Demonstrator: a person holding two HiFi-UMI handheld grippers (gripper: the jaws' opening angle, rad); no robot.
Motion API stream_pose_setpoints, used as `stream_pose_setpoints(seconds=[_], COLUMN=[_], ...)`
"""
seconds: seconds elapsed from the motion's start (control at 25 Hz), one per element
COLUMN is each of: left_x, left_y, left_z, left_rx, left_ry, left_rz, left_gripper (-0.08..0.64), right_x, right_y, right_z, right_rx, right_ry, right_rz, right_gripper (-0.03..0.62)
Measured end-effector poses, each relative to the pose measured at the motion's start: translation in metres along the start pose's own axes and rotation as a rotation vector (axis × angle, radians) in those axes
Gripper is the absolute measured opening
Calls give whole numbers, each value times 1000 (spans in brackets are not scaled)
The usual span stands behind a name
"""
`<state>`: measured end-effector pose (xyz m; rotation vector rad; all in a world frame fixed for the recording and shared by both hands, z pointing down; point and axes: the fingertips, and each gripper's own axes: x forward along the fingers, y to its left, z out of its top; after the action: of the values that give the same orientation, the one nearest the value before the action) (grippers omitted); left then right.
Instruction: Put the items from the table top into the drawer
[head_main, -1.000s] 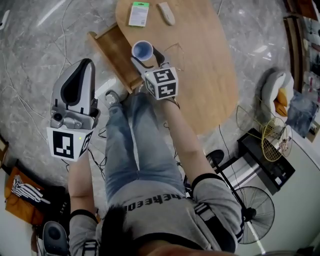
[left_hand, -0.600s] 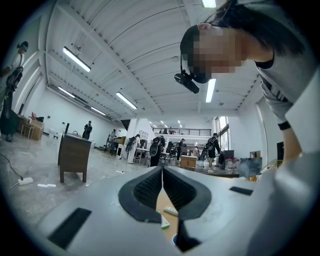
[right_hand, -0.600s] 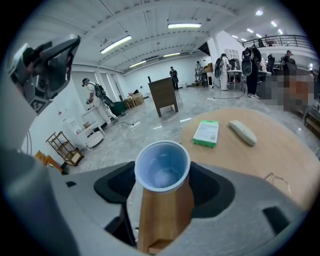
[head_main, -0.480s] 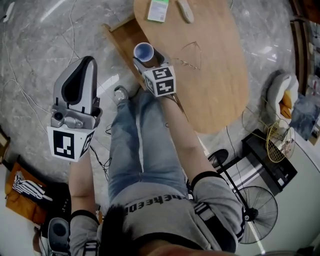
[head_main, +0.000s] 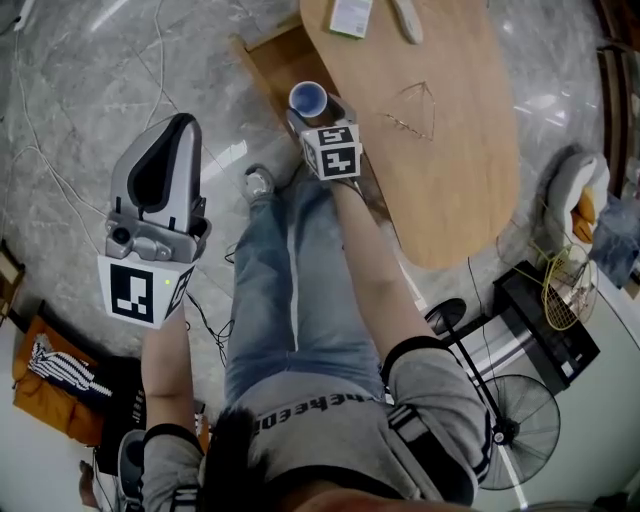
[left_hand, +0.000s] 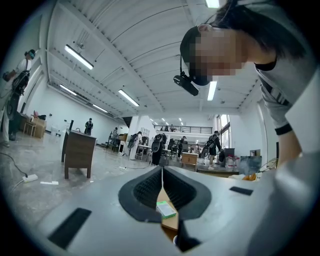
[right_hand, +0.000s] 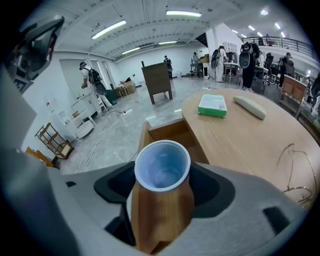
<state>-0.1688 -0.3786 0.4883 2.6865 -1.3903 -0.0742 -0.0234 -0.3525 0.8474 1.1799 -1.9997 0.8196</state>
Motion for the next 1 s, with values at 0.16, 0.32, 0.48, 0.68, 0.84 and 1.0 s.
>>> stream_pose_setpoints(seconds=[0.16, 0.32, 0.48, 0.68, 0.84, 1.0], left_x=[-5, -8, -11, -15, -17, -16], left_y=[3, 8, 13, 19, 21, 18], left_z=[-8, -16, -23, -30, -37, -37], left_rx=[-9, -12, -15, -17, -26, -34], left_ry=[7, 17, 29, 42, 54, 50], left_rz=[-3, -8, -2, 7, 6, 0], left_gripper=[12, 12, 12, 12, 12, 12], right_x=[13, 26, 37, 45, 48, 45], right_y=[-3, -8, -15, -18, -17, -15], right_z=[-5, -7, -9, -10, -15, -22], right_rx=[17, 38, 58, 49, 63, 79], right_ry=[12, 17, 20, 23, 27, 56], right_rz=[-33, -64, -94, -108, -120, -119], right_gripper=[333, 333, 334, 337, 341, 344])
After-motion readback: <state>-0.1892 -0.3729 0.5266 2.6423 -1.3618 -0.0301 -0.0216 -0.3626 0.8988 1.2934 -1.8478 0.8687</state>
